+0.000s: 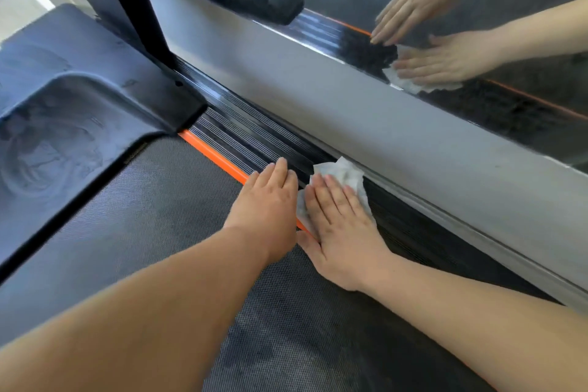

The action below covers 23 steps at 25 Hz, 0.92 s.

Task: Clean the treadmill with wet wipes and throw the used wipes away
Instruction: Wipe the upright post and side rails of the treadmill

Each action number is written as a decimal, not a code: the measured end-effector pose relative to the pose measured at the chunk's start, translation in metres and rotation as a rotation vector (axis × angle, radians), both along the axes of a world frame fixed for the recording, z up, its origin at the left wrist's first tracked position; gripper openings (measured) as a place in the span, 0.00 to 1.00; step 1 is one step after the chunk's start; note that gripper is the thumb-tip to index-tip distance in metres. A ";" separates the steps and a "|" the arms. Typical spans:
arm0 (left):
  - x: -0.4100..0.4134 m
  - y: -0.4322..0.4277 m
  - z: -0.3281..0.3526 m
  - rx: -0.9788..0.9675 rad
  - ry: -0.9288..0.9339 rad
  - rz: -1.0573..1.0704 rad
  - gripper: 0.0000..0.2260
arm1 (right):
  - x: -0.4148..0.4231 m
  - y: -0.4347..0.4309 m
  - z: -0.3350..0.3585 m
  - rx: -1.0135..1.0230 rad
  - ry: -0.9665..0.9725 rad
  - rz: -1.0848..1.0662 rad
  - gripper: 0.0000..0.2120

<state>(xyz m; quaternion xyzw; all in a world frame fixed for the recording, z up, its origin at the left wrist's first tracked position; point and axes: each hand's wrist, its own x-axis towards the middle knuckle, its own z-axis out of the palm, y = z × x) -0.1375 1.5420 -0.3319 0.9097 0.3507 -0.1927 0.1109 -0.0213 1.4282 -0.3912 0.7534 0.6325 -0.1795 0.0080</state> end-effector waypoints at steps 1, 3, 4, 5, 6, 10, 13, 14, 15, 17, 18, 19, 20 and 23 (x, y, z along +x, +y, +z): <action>0.005 -0.006 -0.002 -0.006 -0.032 0.052 0.40 | 0.003 -0.008 0.001 0.005 0.014 -0.017 0.37; 0.011 -0.014 -0.007 -0.032 -0.097 0.051 0.39 | 0.010 -0.030 0.005 0.003 0.038 -0.087 0.36; 0.010 -0.016 -0.009 -0.049 -0.125 0.001 0.39 | 0.013 -0.044 0.008 -0.012 0.054 -0.124 0.36; 0.007 -0.014 -0.010 -0.054 -0.148 -0.061 0.38 | 0.015 -0.061 0.009 -0.042 0.056 -0.168 0.35; 0.003 -0.011 -0.012 -0.050 -0.163 -0.116 0.38 | 0.016 -0.080 0.008 -0.078 0.035 -0.226 0.35; -0.014 0.000 -0.024 -0.022 -0.182 -0.138 0.39 | -0.001 -0.108 0.007 -0.108 -0.115 -0.522 0.41; -0.023 0.002 -0.030 -0.026 -0.200 -0.145 0.39 | -0.015 -0.060 0.012 -0.224 -0.039 -0.499 0.46; -0.026 0.002 -0.030 -0.031 -0.228 -0.122 0.38 | -0.019 -0.037 0.013 -0.227 -0.030 -0.410 0.46; -0.029 0.004 -0.030 -0.034 -0.260 -0.100 0.38 | -0.022 -0.012 0.013 -0.207 -0.014 -0.316 0.46; -0.034 0.008 -0.028 -0.024 -0.316 -0.069 0.38 | -0.023 0.030 0.012 -0.182 0.004 -0.124 0.45; -0.036 0.012 -0.026 -0.013 -0.336 -0.047 0.38 | -0.022 0.043 0.011 -0.178 0.013 -0.038 0.43; -0.038 0.016 -0.025 -0.005 -0.340 -0.022 0.38 | -0.019 0.048 0.011 -0.168 0.029 0.023 0.41; -0.038 0.021 -0.022 -0.001 -0.325 0.001 0.39 | -0.014 0.045 0.012 -0.149 0.040 0.053 0.39; -0.027 0.024 -0.017 0.026 -0.270 0.008 0.39 | -0.004 -0.003 0.012 -0.092 0.015 -0.032 0.38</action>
